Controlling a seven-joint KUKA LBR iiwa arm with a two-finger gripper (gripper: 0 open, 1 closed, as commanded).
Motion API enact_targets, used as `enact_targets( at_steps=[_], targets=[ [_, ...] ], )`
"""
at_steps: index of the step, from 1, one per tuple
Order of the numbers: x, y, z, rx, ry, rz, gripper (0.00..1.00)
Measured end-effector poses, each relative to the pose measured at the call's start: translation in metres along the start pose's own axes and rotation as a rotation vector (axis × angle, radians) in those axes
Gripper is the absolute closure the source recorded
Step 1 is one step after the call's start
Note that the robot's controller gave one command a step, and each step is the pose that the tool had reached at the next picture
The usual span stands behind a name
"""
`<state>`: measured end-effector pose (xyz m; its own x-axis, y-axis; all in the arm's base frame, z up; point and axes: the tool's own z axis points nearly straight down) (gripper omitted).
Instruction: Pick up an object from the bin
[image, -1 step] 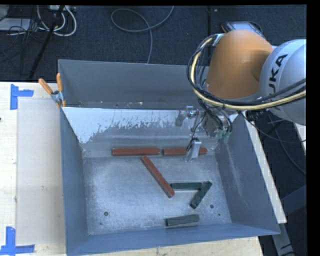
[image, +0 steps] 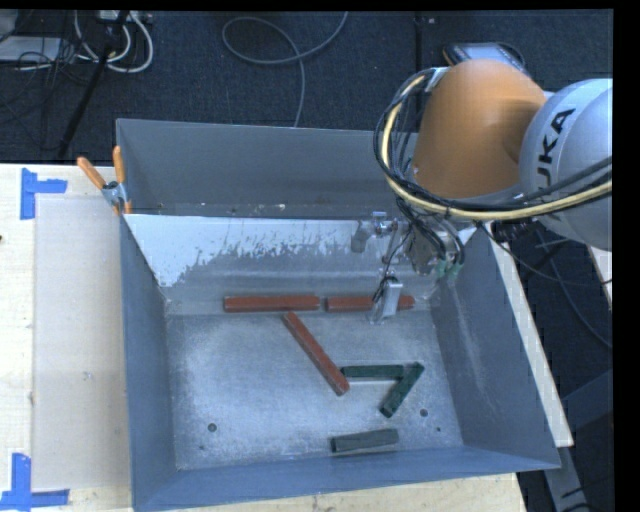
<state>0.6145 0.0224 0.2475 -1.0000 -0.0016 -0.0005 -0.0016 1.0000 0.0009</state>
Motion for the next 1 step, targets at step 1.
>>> enact_targets(
  at_steps=[1],
  targets=[
    [-0.0028, -0.0079, 0.0231, 0.000, -0.006, -0.079, 0.00]
  ],
)
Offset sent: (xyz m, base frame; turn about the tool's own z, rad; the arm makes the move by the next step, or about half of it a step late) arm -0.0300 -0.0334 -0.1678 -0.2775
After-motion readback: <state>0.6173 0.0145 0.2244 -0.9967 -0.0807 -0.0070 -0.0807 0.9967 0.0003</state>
